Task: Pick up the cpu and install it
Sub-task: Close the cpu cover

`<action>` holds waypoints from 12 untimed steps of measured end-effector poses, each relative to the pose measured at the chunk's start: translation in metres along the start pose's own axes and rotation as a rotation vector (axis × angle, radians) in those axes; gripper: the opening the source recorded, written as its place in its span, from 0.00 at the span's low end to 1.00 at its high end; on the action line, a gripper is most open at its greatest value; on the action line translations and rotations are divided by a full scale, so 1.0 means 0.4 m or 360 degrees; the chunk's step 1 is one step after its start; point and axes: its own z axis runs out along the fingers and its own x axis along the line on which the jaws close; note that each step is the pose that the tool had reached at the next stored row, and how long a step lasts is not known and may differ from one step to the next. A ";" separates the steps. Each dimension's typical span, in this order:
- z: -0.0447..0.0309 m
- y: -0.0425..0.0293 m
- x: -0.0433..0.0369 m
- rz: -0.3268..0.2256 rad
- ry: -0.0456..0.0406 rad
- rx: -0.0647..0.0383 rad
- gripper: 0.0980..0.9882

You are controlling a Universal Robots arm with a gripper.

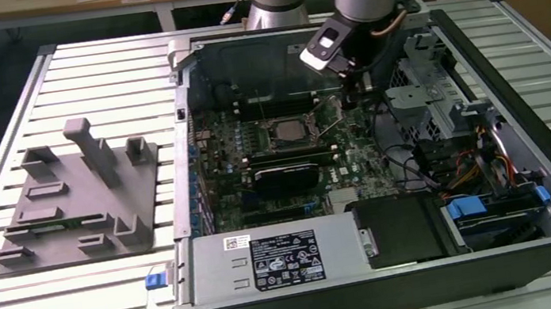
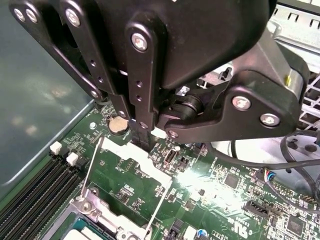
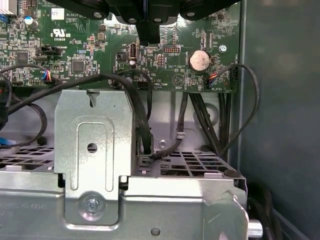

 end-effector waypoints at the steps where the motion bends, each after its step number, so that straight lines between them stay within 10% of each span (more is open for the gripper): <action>1: 0.000 -0.002 0.000 0.0000 0.0000 0.0000 0.01; 12: -0.001 -0.053 0.000 0.0000 0.0000 0.0000 0.01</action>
